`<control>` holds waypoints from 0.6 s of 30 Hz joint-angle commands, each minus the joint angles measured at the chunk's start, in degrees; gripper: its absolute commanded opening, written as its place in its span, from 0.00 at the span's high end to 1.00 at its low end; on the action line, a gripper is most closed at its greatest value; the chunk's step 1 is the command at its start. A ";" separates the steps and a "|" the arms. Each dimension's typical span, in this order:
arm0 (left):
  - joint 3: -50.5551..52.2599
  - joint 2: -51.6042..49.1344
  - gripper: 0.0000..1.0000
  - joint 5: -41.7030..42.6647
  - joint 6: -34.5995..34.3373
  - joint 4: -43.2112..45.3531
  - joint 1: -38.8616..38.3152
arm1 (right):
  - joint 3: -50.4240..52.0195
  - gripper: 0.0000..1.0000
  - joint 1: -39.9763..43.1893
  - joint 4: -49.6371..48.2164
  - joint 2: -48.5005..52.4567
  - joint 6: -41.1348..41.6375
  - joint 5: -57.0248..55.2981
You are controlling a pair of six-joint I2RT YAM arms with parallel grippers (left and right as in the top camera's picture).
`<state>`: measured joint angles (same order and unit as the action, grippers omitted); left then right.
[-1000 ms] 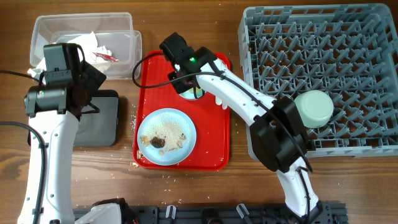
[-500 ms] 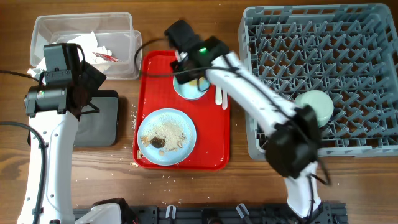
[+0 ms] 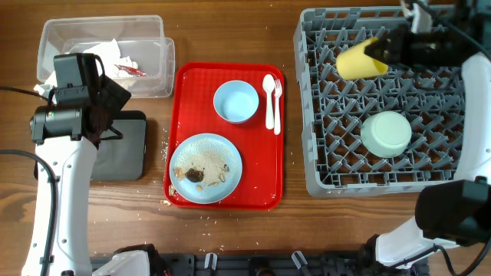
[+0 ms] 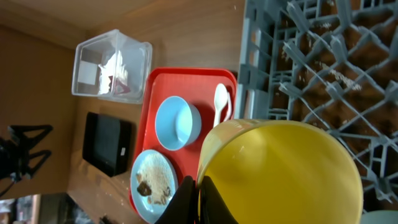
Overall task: Sort waste into correct bins and load items into the dishwasher rack
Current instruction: 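Lift the yellow cup into the rack and release it upside down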
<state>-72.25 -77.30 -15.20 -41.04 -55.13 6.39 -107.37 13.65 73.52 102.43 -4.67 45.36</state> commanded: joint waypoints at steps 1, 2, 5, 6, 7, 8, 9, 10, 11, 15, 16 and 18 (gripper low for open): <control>-0.02 0.37 0.00 -1.33 0.26 0.00 0.17 | 8.04 0.96 5.20 -4.76 0.28 -4.24 13.33; -0.02 0.37 0.00 -1.36 0.26 0.00 0.17 | 9.84 0.96 6.05 -6.32 0.33 -4.31 15.72; -0.02 0.37 0.00 -1.36 0.26 0.00 0.17 | 16.81 0.96 8.31 -15.08 0.33 -1.53 17.55; -0.02 0.37 0.00 -1.36 0.26 0.00 0.17 | 18.84 0.96 8.74 -18.27 0.35 1.14 17.81; -0.02 0.37 0.00 -1.36 0.24 0.00 0.17 | 21.42 0.96 9.20 -22.73 0.35 4.17 19.69; -0.02 0.37 0.00 -1.36 0.24 0.00 0.17 | 24.15 0.96 9.70 -28.89 0.55 5.60 25.24; -0.02 0.37 0.00 -1.33 0.26 0.00 0.17 | 25.92 0.96 9.94 -34.67 0.85 7.21 29.92; -0.02 0.37 0.00 -1.36 0.26 0.02 0.17 | 27.08 0.96 9.99 -40.39 1.36 11.45 33.27; -0.02 0.37 0.00 -1.36 0.26 0.00 0.17 | 27.47 0.96 9.99 -45.35 2.34 16.31 35.41; -0.02 0.37 0.00 -1.36 0.26 0.00 0.17 | 27.47 0.96 9.46 -57.16 7.04 26.43 40.50; -0.02 0.37 0.00 -1.36 0.26 0.00 0.17 | 27.47 0.96 9.46 -57.31 8.70 27.91 40.50; -0.02 0.37 0.00 -1.36 0.26 0.00 0.17 | 27.47 0.96 9.46 -55.60 10.97 28.92 40.63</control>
<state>-72.25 -77.30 -15.22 -41.04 -55.13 6.39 -80.18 23.40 16.69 108.90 18.44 81.60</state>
